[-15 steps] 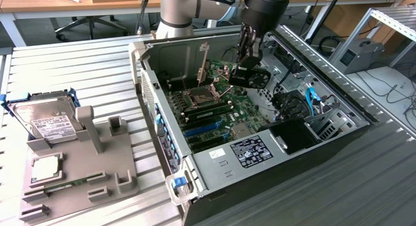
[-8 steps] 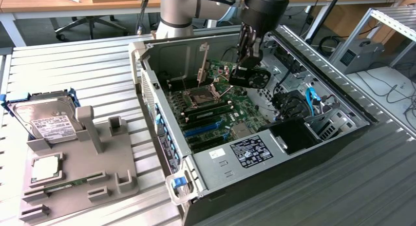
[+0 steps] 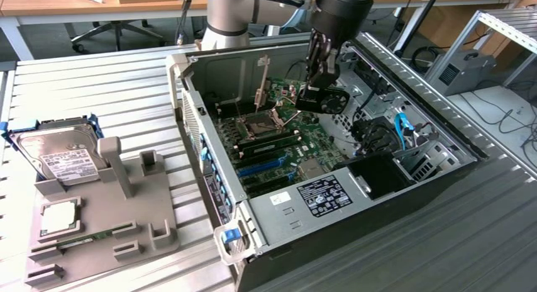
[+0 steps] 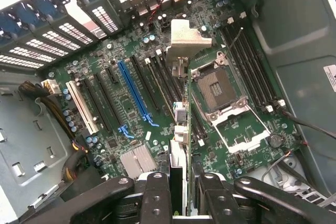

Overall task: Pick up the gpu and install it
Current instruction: 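Insert the gpu into the slot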

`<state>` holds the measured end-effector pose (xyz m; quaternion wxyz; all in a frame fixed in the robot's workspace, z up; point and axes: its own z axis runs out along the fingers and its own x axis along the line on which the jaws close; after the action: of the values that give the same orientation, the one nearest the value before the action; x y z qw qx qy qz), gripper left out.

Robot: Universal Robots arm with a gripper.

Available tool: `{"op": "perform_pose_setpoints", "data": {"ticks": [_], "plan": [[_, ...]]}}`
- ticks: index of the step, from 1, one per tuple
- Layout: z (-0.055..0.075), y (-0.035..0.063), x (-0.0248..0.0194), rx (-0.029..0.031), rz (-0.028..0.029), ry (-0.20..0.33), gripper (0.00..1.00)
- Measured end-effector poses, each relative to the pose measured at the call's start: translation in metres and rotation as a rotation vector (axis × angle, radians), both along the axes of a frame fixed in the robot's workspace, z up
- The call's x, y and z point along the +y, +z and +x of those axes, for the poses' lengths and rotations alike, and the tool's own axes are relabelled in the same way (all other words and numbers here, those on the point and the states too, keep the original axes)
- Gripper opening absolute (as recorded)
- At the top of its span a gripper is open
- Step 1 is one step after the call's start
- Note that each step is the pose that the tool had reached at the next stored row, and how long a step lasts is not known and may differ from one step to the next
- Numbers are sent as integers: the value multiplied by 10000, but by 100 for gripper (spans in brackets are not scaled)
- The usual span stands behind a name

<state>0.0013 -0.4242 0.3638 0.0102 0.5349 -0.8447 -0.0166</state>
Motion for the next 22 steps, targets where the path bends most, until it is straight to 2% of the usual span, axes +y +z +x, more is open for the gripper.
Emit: {"op": "perform_pose_setpoints", "data": {"ticks": [6,22], "plan": [[1,0,0,0,0,125,26],[1,0,0,0,1,996,26]]}}
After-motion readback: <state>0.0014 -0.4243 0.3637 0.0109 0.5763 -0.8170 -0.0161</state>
